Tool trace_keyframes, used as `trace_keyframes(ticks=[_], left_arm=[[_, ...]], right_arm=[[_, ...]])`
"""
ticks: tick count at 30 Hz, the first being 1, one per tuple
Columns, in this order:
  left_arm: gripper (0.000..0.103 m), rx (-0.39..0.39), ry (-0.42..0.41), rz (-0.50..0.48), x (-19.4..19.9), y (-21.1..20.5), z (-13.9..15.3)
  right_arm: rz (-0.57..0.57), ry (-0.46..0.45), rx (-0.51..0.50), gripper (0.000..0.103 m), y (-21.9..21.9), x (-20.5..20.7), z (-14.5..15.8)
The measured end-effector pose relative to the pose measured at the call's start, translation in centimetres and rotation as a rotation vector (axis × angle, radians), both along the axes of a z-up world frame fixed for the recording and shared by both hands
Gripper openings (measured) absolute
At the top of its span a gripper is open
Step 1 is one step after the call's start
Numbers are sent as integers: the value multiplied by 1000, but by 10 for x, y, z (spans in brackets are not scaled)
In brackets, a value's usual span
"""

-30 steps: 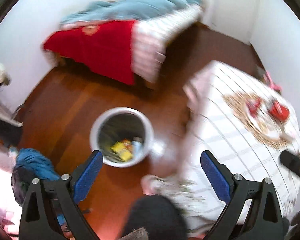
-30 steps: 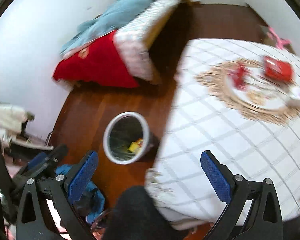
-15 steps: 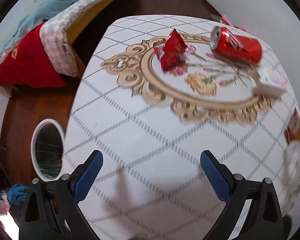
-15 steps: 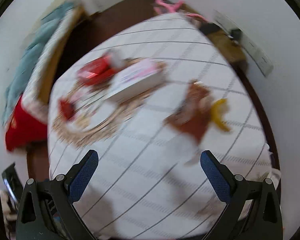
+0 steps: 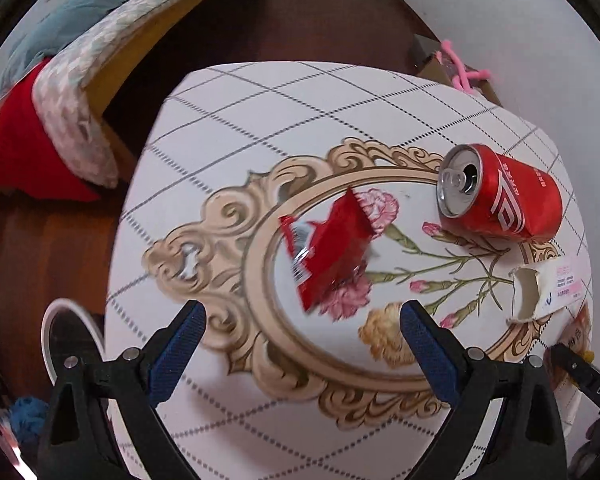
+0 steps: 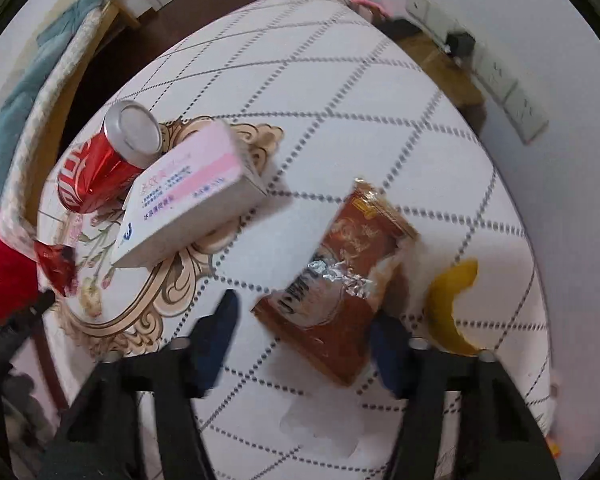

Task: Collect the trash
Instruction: 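Grasp the red wrapper with the left tool while the right tool grasps the brown snack packet, then carry the red wrapper and brown packet over the white bin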

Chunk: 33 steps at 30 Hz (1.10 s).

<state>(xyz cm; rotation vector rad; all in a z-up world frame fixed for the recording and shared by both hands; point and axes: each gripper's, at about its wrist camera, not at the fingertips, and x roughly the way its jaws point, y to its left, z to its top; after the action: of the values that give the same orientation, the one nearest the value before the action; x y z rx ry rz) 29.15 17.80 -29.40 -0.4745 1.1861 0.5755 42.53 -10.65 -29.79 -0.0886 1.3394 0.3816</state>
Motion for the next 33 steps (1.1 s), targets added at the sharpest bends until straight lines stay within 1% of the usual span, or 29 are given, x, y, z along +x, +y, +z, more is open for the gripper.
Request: trace_keyframes(ticks=[1, 2, 3, 7, 8, 9, 10, 12, 13, 14, 15, 21, 25, 28, 31, 33], left_arm=[[99, -4, 7, -16, 6, -1, -4], [99, -3, 13, -23, 10, 1, -6], [99, 2, 18, -32, 13, 2, -9], [98, 29, 6, -65, 29, 4, -16], [87, 39, 4, -67, 32, 5, -17], [61, 53, 0, -67, 33, 5, -18], [52, 55, 0, -62, 33, 7, -19], [32, 39, -27, -46, 29, 9, -15], [32, 33, -35, -44, 26, 9, -13], [27, 35, -41, -49, 22, 7, -10], [21, 41, -48, -56, 17, 4, -8], [21, 101, -70, -63, -26, -21, 13], [21, 114, -97, -56, -59, -36, 32], [21, 138, -123, -49, -84, -46, 52], [21, 154, -150, -36, -107, -52, 73], [21, 167, -171, -27, -127, -54, 90]], right_arm=[[28, -13, -6, 41, 9, 1, 0], [49, -20, -14, 34, 15, -1, 1], [68, -30, -26, 30, 22, 0, 1], [87, -44, -33, 28, 35, 1, 0], [87, -42, -29, 26, 36, 0, 0], [86, -41, -26, 26, 36, 0, 0], [87, -42, -26, 25, 37, -1, 0], [91, -42, -22, 21, 33, -3, 0], [92, -44, -18, 16, 32, -4, 1], [91, -49, -13, 13, 26, -9, 3], [90, -53, -9, 12, 25, -9, 4], [73, -54, 66, 10, 8, -29, 16], [89, -59, 107, 10, 1, -48, 28], [115, -70, 144, 10, 3, -72, 43], [160, -81, 177, 10, 11, -98, 61], [204, -93, 198, 10, 21, -122, 76]])
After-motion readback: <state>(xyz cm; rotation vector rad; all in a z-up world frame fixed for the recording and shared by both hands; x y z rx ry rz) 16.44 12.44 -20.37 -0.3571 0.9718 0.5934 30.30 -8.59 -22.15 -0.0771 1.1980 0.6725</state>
